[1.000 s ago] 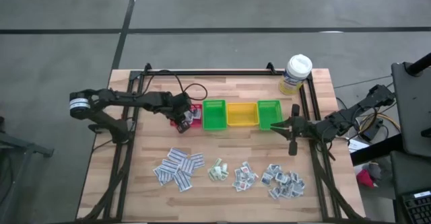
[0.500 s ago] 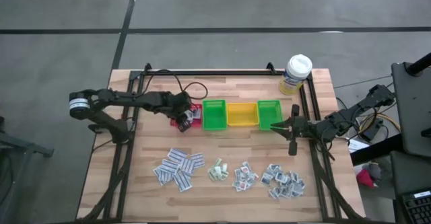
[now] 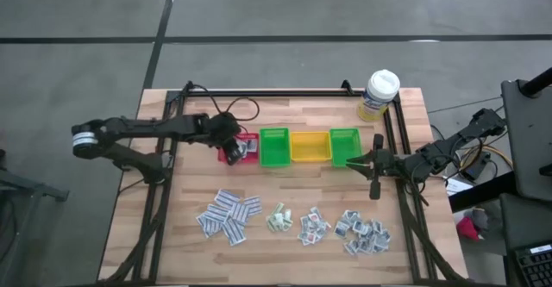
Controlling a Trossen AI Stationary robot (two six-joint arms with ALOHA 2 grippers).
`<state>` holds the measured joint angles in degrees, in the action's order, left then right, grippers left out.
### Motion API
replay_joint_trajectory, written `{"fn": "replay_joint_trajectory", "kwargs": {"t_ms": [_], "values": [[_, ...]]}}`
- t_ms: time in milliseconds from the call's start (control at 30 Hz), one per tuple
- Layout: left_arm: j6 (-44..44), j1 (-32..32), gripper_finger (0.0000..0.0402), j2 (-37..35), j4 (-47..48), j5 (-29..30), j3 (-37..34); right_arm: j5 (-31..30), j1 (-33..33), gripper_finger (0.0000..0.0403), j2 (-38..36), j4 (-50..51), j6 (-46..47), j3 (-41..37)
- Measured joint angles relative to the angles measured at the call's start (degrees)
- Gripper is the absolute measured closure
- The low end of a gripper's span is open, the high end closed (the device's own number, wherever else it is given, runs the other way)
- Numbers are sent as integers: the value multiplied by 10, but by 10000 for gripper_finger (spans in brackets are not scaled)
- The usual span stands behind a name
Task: Pick & Place First Aid Supplies
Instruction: Put the alcohol pad into the red basket
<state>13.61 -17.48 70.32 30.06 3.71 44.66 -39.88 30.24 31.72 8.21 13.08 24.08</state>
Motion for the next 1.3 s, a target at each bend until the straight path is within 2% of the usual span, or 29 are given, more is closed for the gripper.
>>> {"fn": "replay_joint_trajectory", "kwargs": {"t_ms": [267,400,567,800,1133,1300], "values": [[-3,18,278,-60,-6,-12,0,0,0,351,0,2,6,0],[-13,42,278,-82,-70,-12,-26,1,0,351,0,7,38,0],[-24,75,278,-105,-175,-12,-83,87,0,351,0,21,38,0],[-17,104,278,-143,-267,-13,-153,188,0,351,0,22,62,0],[-16,132,278,-214,-410,-13,-243,194,0,351,24,23,64,0],[-16,142,278,-255,-428,-14,-271,206,1,351,58,21,73,0]]}}
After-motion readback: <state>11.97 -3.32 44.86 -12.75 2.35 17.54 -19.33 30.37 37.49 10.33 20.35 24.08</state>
